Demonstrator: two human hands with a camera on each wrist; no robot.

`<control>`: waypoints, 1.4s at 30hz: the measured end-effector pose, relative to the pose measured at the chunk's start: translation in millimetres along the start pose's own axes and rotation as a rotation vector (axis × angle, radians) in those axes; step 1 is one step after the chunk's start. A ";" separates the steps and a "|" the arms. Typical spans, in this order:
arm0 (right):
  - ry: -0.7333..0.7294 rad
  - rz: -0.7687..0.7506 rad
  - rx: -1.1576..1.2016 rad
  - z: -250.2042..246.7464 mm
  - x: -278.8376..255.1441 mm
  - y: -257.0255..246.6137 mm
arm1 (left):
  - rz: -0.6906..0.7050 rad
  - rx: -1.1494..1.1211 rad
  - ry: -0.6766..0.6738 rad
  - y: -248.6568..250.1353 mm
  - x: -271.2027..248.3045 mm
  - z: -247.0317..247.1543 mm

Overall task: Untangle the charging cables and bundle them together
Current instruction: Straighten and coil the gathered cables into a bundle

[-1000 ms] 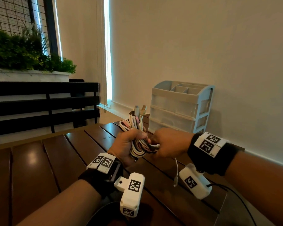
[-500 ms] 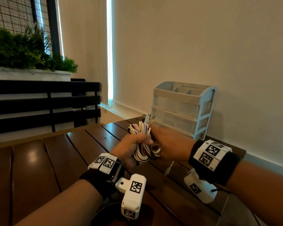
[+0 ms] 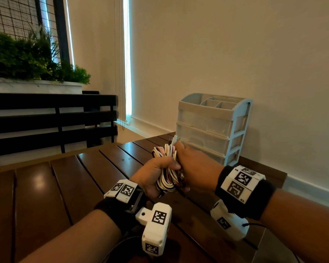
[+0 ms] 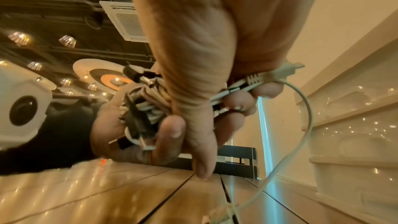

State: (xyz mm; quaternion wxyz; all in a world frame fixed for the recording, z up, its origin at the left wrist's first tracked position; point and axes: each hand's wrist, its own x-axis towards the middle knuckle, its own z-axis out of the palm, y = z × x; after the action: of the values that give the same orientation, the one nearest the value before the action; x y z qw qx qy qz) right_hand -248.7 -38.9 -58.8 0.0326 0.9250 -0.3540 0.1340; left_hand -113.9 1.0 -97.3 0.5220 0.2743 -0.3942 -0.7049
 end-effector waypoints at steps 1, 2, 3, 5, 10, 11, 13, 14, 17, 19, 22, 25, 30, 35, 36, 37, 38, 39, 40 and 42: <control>0.013 0.000 -0.035 0.9 -1.3 1.7 | 0.010 0.000 -0.005 -0.6 -0.1 1.5; 0.032 0.002 -0.075 1.9 -2.6 3.7 | 0.016 -0.001 -0.015 -1.6 -0.4 2.5; 0.050 0.003 -0.114 2.6 -3.7 5.7 | 0.020 0.004 -0.024 -2.6 -0.4 3.8; 0.043 -0.010 -0.157 2.5 -4.3 8.7 | 0.037 0.026 -0.024 -4.3 1.1 2.5; -0.253 -0.013 0.132 -23.1 -4.5 18.9 | 0.052 0.078 -0.064 -2.1 -0.2 -2.4; -0.283 -0.007 0.168 -29.4 -5.8 22.2 | 0.055 0.090 -0.073 -1.1 -0.9 -2.9; -0.281 -0.012 0.232 -35.3 -7.5 28.5 | 0.057 0.093 -0.098 0.0 -1.0 -4.1; -0.257 -0.015 0.260 -35.7 -8.8 29.9 | 0.058 0.097 -0.099 0.1 -0.3 -4.4; -0.151 -0.043 0.250 -31.8 -10.1 30.3 | 0.060 0.136 -0.118 -1.4 -0.1 -2.7; -0.104 -0.066 0.250 -29.2 -11.0 30.5 | 0.062 0.151 -0.141 -4.1 0.6 -2.2; -0.040 -0.113 0.276 -23.4 -12.3 31.1 | 0.046 0.191 -0.154 -6.0 3.6 -4.3; -0.019 -0.061 0.382 -22.6 -13.1 32.2 | 0.043 0.220 -0.166 -6.3 3.7 -4.4; -0.083 -0.038 0.363 -29.9 -13.3 34.1 | 0.038 0.183 -0.133 -6.8 3.7 -6.9; -0.010 0.017 0.381 -25.7 -12.2 29.4 | 0.060 0.230 -0.094 -9.0 3.3 -5.8; 0.008 0.019 0.404 -24.3 -11.7 28.2 | 0.063 0.234 -0.087 -10.0 3.7 -5.9; 0.020 0.020 0.417 -23.7 -11.4 26.5 | 0.063 0.232 -0.085 -10.7 3.9 -5.6; 0.026 0.020 0.423 -23.1 -11.4 25.0 | 0.063 0.227 -0.081 -10.6 3.2 -5.4; 0.031 0.021 0.433 -22.7 -11.7 23.1 | 0.061 0.220 -0.087 -10.0 2.5 -5.5; 0.043 0.027 0.437 -22.3 -12.0 21.6 | 0.057 0.215 -0.096 -9.2 1.9 -6.0; 0.108 0.052 0.380 -22.6 -12.3 21.1 | 0.045 0.214 -0.107 -7.8 0.2 -5.6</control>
State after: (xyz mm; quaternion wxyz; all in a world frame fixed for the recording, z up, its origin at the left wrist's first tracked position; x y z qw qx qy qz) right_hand -276.6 -43.2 -41.1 -0.1269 0.8965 -0.3441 0.2487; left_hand -113.5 0.4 -106.8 0.4837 0.2816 -0.5006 -0.6605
